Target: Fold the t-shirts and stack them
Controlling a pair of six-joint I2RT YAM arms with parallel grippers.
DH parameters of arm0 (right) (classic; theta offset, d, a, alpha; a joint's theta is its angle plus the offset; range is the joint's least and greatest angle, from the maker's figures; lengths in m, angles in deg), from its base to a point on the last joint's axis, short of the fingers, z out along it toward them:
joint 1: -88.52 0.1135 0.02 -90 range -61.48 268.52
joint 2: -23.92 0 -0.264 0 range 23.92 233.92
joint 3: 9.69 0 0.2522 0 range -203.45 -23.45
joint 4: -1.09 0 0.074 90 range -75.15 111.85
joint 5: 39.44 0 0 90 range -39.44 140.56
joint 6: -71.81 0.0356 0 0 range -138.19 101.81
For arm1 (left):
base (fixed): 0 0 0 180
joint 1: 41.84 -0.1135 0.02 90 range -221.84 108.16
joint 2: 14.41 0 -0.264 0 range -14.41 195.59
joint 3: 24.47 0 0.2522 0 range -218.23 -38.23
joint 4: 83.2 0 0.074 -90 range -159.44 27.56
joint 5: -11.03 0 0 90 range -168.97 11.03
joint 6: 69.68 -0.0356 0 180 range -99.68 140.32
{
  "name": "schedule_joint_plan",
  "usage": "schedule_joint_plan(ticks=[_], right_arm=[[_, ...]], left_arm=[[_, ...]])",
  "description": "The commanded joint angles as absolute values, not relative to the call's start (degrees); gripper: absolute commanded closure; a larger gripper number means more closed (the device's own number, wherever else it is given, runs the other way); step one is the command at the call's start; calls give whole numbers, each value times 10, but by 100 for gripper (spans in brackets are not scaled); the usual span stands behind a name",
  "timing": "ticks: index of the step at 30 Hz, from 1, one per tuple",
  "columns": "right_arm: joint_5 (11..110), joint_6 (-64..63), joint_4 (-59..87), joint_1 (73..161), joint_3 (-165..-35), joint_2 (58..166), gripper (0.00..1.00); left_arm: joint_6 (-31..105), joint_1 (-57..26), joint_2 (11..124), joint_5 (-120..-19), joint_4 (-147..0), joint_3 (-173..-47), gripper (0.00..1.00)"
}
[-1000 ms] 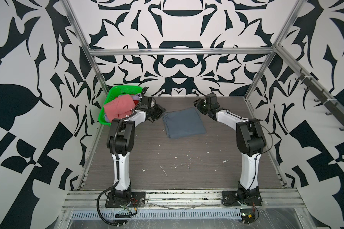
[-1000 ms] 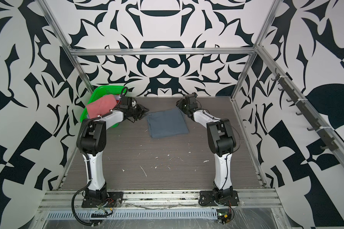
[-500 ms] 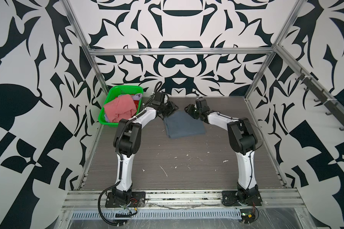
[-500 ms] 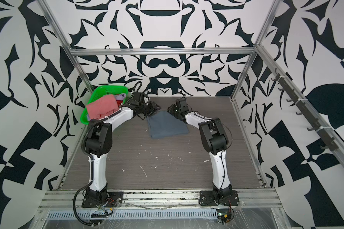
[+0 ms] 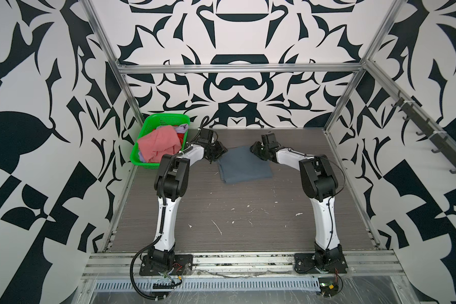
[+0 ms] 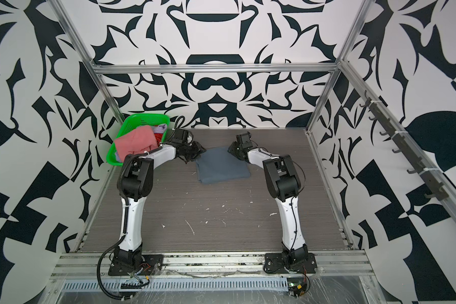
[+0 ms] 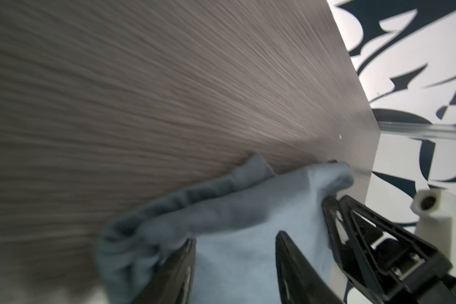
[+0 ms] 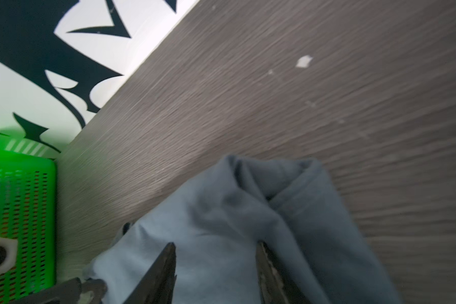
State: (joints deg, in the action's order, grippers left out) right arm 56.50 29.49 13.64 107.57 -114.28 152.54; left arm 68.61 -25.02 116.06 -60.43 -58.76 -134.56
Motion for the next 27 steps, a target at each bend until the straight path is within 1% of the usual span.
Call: schedule_joint_plan(ticks=[1,5,11,14,17,19,21,23,24,27], right_arm=[[530,273,188,1067,-1142,1525,48],[545,250,181,1060,-1136,1512,48],[548,184,172,1062,-1104,1415,47],[543,175,190,1067,-1070,1357,47],[538,171,211,1074,-1031,1304,46],[514,166,229,1084,-1001,1267,42],[477,154,255,1097,-978,1233,36],[449,151,277,1107,-953,1192,32],[442,150,282,1111,-936,1168,27],[422,150,293,1121,-890,1095,24]], left_arm=[[670,-267,1152,-641,-578,-1324,48],[650,-269,1135,-643,-567,-1320,48],[608,-262,1050,-658,-565,-1277,48],[579,-240,1010,-676,-545,-1258,47],[537,-201,1005,-712,-489,-1278,47],[519,-174,1016,-758,-458,-1296,46],[514,-156,1034,-801,-439,-1311,45],[515,-144,1055,-820,-432,-1328,45],[514,-137,1068,-829,-433,-1337,45],[512,-118,1109,-850,-423,-1378,45]])
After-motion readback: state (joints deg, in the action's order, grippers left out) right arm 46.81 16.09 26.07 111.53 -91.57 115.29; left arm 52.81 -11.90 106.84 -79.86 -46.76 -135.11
